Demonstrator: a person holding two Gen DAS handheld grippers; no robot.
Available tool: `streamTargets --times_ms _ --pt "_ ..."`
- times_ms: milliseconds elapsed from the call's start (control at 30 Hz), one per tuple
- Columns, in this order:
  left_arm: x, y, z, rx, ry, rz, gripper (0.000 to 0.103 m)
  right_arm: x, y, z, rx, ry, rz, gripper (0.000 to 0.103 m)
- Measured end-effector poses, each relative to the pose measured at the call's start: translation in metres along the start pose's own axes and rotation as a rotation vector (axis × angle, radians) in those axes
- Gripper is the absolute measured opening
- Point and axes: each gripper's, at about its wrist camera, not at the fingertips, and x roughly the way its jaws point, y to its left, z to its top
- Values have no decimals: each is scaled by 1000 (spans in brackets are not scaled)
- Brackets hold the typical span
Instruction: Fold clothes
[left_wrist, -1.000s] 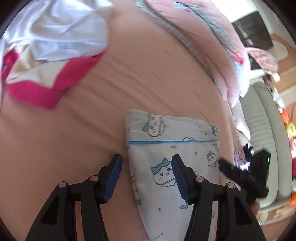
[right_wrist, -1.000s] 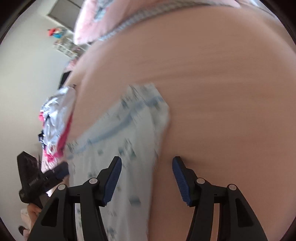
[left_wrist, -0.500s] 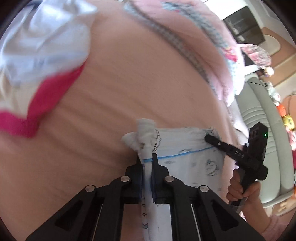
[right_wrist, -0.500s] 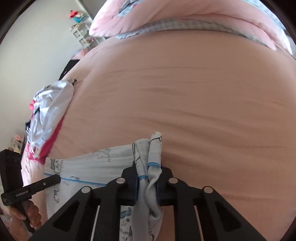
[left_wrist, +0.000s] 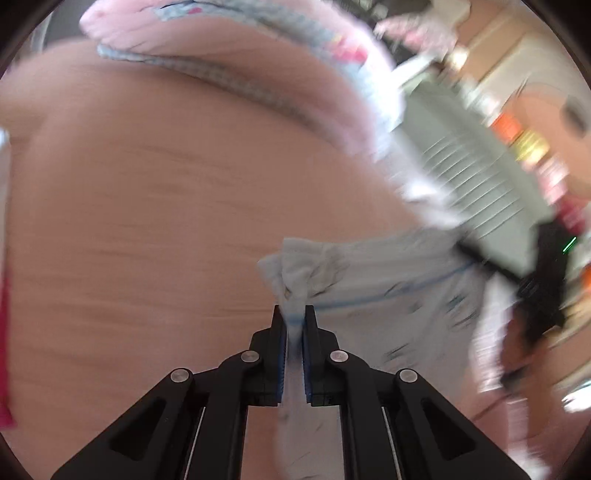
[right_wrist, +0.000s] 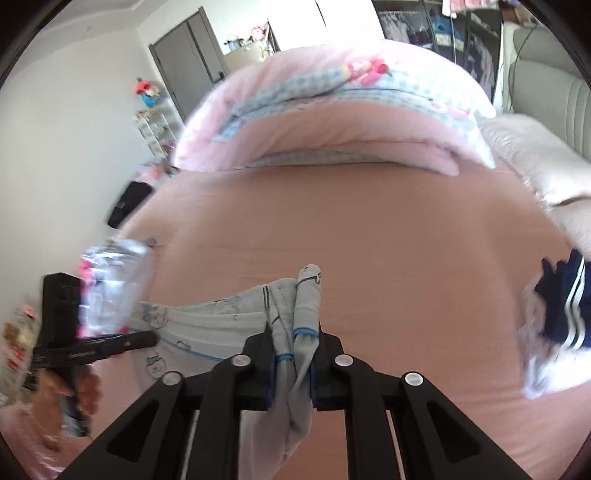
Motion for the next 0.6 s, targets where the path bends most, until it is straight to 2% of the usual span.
streamTargets --times_ms 33,67,133,200,267,300,333,433,533,600 --pt "17 0 -4 14 30 74 6 21 -7 -5 -2 27 -64 20" --pt "32 0 -8 22 56 133 6 44 -14 -11 -6 62 -128 23" --pt "47 10 -16 -15 71 118 6 101 -32 -32 -15 240 -229 26" --pt "33 14 -14 -48 4 117 6 104 -43 -40 46 167 -193 30" --pt "15 14 -9 -65 -71 131 6 87 -50 -33 107 126 -183 35" --pt "10 8 -6 -40 -85 86 6 79 -52 -31 134 105 -184 35" --pt "10 -3 -4 4 -71 35 6 71 -49 -31 140 96 -177 35" --pt "28 -42 -2 159 18 -1 6 50 -40 -30 150 76 -154 35" --pt "55 -59 -8 230 95 -33 6 57 -10 -45 44 184 -103 36" --pt "74 -53 -6 248 138 -37 6 67 9 -54 -30 250 -49 36"
